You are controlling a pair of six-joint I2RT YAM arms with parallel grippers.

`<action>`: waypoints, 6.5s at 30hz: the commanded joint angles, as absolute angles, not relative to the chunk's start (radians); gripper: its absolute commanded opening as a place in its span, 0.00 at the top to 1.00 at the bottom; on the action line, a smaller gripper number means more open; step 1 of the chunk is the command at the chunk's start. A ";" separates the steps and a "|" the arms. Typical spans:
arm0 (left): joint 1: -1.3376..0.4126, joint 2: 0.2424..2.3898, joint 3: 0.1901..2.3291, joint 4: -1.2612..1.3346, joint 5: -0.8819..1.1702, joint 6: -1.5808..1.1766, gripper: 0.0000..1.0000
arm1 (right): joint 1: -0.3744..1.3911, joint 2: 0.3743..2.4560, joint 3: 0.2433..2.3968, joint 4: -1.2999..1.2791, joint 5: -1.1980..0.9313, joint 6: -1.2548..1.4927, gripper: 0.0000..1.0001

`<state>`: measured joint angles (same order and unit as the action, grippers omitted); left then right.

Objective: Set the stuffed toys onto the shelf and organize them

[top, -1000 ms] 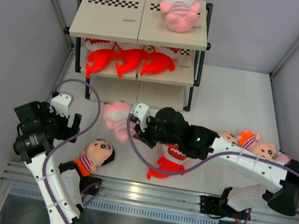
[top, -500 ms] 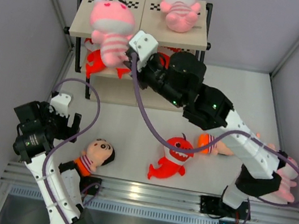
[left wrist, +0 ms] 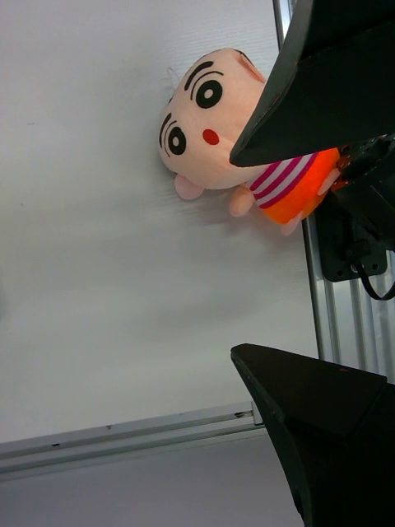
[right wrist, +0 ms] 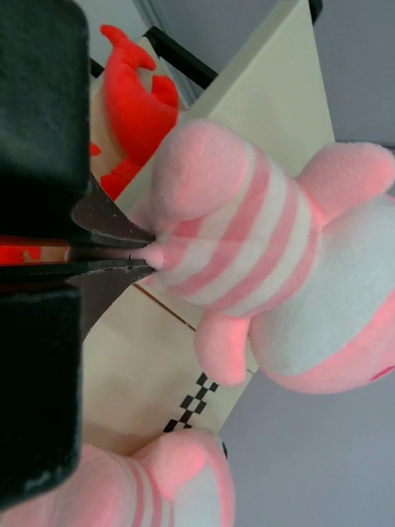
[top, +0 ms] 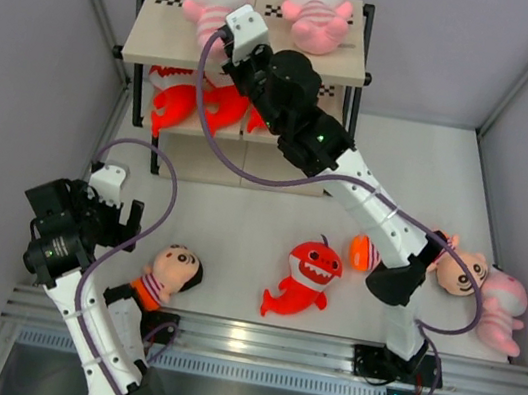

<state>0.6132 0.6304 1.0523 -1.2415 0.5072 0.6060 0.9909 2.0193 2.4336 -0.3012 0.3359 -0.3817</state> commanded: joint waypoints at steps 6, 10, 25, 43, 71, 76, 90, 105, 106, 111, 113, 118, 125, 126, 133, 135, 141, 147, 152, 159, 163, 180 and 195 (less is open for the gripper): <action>0.615 0.623 1.035 -1.227 0.523 0.630 0.05 | 0.914 2.028 2.507 -0.138 0.318 -0.299 1.00; 0.614 0.621 1.032 -1.229 0.511 0.637 0.06 | 0.877 2.043 2.502 -0.156 0.307 -0.261 1.00; 0.614 0.624 1.031 -1.226 0.517 0.637 0.06 | 0.867 2.003 2.474 -0.209 0.221 -0.215 0.99; 0.614 0.623 1.029 -1.229 0.520 0.632 0.05 | 0.868 1.956 2.421 -0.209 0.212 -0.224 0.53; 0.614 0.592 1.029 -1.229 0.525 0.632 0.04 | 0.559 1.140 1.525 -0.673 0.538 0.047 0.09; 0.614 0.584 1.031 -1.232 0.526 0.634 0.04 | 0.114 1.121 1.208 -0.550 0.610 0.309 0.01; 0.614 0.612 1.048 -1.241 0.548 0.649 0.04 | -0.377 1.222 0.934 -0.624 1.097 1.047 0.07; 0.614 0.620 1.040 -1.243 0.538 0.652 0.04 | -0.523 1.391 0.858 -0.519 0.902 1.103 0.15; 0.614 0.620 1.040 -1.241 0.540 0.652 0.04 | -0.523 1.399 0.856 -0.515 0.902 1.097 0.16; 0.614 0.618 1.039 -1.241 0.532 0.657 0.04 | -0.540 1.410 0.821 -0.467 0.833 1.075 0.34; 0.615 0.617 1.040 -1.241 0.528 0.655 0.04 | -0.551 1.405 0.802 -0.439 0.809 1.071 0.41; 0.614 0.612 1.037 -1.241 0.522 0.658 0.05 | -0.583 1.390 0.790 -0.408 0.758 1.029 0.81; 0.614 0.623 1.046 -1.250 0.572 0.669 0.12 | -0.511 1.165 0.848 -0.348 0.652 0.879 0.97; 0.614 0.627 1.048 -1.252 0.586 0.690 0.15 | -0.480 1.131 0.853 -0.338 0.656 0.864 0.99; 0.611 0.759 1.043 -1.255 0.722 0.841 0.26 | -0.057 0.913 0.913 -0.316 0.694 0.730 1.00; 0.600 0.801 1.034 -1.255 0.736 0.868 0.28 | 0.016 0.891 0.920 -0.347 0.690 0.735 1.00; 0.370 0.874 0.986 -1.197 0.652 0.792 0.32 | 0.418 0.818 0.923 -0.402 0.868 0.762 1.00; -0.096 0.882 0.923 -1.046 0.382 0.571 0.32 | 0.888 0.925 1.032 -0.474 1.126 0.834 1.00; -0.316 0.845 0.997 -1.048 0.379 0.520 0.20 | 1.201 1.089 1.153 -0.476 1.218 0.847 1.00; -0.388 0.928 1.187 -1.049 0.446 0.483 0.02 | 1.311 1.284 1.293 -0.336 1.077 0.813 1.00; -0.405 0.960 1.273 -1.052 0.531 0.462 0.02 | 1.335 1.350 1.341 -0.267 1.039 0.793 1.00; -0.411 1.043 1.436 -0.974 0.413 0.371 0.31 | 1.391 1.465 1.445 -0.158 0.844 0.758 1.00; -0.411 0.945 1.270 -1.000 0.679 0.716 1.00 | 1.362 1.137 1.358 -0.437 0.465 0.171 0.01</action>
